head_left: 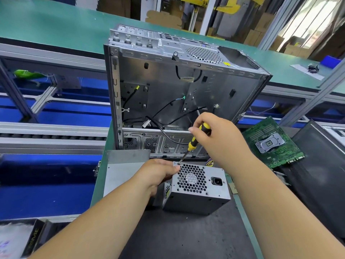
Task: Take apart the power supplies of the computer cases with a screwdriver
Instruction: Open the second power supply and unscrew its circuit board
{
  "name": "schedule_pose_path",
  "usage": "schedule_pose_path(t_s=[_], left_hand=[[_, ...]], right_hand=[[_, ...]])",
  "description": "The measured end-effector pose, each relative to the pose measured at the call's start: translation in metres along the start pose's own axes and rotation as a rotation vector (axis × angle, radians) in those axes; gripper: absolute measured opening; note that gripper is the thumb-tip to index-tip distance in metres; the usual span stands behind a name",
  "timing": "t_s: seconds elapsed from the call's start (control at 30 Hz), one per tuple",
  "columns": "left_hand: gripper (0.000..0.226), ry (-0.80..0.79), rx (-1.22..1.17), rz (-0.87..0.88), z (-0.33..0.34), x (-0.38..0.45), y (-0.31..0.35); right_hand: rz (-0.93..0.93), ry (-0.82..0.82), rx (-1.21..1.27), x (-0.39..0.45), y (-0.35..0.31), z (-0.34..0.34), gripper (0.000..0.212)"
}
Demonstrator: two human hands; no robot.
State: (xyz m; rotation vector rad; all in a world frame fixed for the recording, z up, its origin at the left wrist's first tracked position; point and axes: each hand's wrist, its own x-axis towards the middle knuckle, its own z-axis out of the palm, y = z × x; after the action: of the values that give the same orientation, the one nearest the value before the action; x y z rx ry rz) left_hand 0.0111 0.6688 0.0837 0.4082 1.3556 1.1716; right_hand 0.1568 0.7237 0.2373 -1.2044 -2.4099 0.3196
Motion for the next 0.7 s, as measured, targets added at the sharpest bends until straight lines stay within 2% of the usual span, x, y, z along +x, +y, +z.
schedule_pose_path(t_s=[0.07,0.13,0.23,0.3,0.33,0.47,0.7], left_hand=[[0.035,0.001,0.003,-0.003,-0.0013,0.0019,-0.0017],[0.032,0.005,0.01,-0.005,-0.001,0.0027,-0.0019],[0.031,0.013,0.007,-0.003,-0.0008,0.0025,-0.0017],[0.03,0.014,0.0,-0.005,-0.0013,0.003,-0.0026],[0.03,0.015,-0.001,-0.005,-0.0013,0.0032,-0.0032],[0.028,0.01,0.002,0.005,0.0002,0.0032,-0.003],[0.028,0.012,0.006,0.008,0.0012,0.0028,-0.0028]], right_hand=[[0.001,-0.043,0.074,-0.0001,0.0014,0.0,0.01],[-0.003,-0.072,0.114,-0.0023,0.0023,-0.0017,0.012],[-0.02,-0.045,-0.011,-0.0034,0.0007,-0.0041,0.003],[-0.027,-0.009,-0.137,-0.0026,0.0002,-0.0046,0.025],[-0.025,0.005,-0.139,-0.0018,0.0004,-0.0049,0.029],[-0.017,-0.01,0.007,-0.0009,0.0017,-0.0031,0.01],[-0.073,-0.109,0.115,-0.0041,-0.0027,-0.0008,0.017]])
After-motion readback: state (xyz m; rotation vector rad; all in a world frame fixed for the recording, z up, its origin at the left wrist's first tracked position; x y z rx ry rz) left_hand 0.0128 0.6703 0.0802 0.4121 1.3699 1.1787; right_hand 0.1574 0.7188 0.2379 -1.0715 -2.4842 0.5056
